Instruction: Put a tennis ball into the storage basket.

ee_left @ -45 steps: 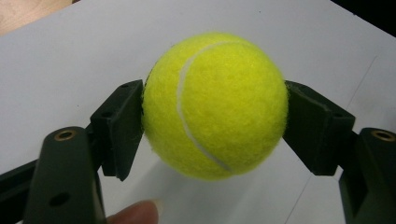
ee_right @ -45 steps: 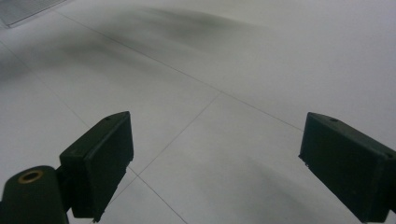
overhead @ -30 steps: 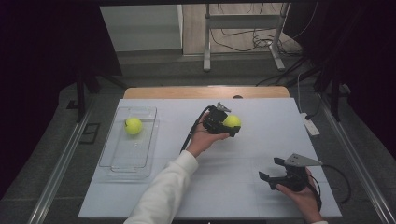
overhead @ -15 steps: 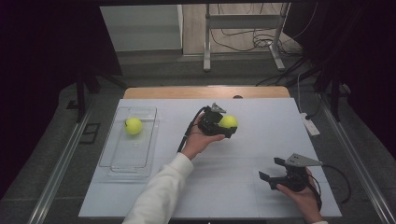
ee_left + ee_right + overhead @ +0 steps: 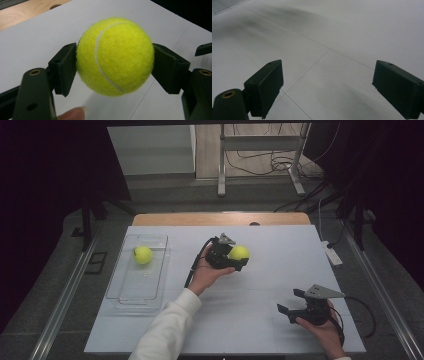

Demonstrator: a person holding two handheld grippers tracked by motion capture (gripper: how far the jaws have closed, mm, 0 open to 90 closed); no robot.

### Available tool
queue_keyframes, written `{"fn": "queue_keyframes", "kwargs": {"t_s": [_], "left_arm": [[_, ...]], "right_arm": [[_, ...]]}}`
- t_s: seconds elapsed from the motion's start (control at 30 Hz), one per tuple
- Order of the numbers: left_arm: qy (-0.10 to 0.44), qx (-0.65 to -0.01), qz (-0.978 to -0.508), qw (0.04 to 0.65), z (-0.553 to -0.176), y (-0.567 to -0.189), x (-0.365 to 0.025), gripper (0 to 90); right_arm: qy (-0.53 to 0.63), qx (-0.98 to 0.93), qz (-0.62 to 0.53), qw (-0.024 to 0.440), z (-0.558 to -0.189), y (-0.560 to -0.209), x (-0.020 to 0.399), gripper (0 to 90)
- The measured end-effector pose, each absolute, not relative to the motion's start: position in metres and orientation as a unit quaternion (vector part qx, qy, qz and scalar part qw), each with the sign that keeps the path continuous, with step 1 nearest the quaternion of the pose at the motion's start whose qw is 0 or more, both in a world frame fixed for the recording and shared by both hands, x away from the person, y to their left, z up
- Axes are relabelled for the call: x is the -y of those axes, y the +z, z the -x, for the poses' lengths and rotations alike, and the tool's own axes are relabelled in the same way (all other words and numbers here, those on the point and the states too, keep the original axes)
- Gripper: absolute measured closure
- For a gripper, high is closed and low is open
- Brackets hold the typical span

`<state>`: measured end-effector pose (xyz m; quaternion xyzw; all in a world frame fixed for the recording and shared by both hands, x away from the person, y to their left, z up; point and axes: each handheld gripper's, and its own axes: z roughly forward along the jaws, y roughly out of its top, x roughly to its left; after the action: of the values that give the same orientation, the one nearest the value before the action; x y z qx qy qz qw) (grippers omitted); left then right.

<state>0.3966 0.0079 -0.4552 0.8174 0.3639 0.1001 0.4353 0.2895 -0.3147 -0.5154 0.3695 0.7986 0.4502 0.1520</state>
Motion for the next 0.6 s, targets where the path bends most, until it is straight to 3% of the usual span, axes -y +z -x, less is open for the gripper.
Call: {"fn": "queue_keyframes", "kwargs": {"t_s": [0.6], "left_arm": [[0.099,-0.363,-0.813,0.443,-0.384,-0.457,-0.024,26.7]], "right_arm": [[0.448,-0.799,-0.371,0.154,-0.290,-0.516,0.314,10.2]]}}
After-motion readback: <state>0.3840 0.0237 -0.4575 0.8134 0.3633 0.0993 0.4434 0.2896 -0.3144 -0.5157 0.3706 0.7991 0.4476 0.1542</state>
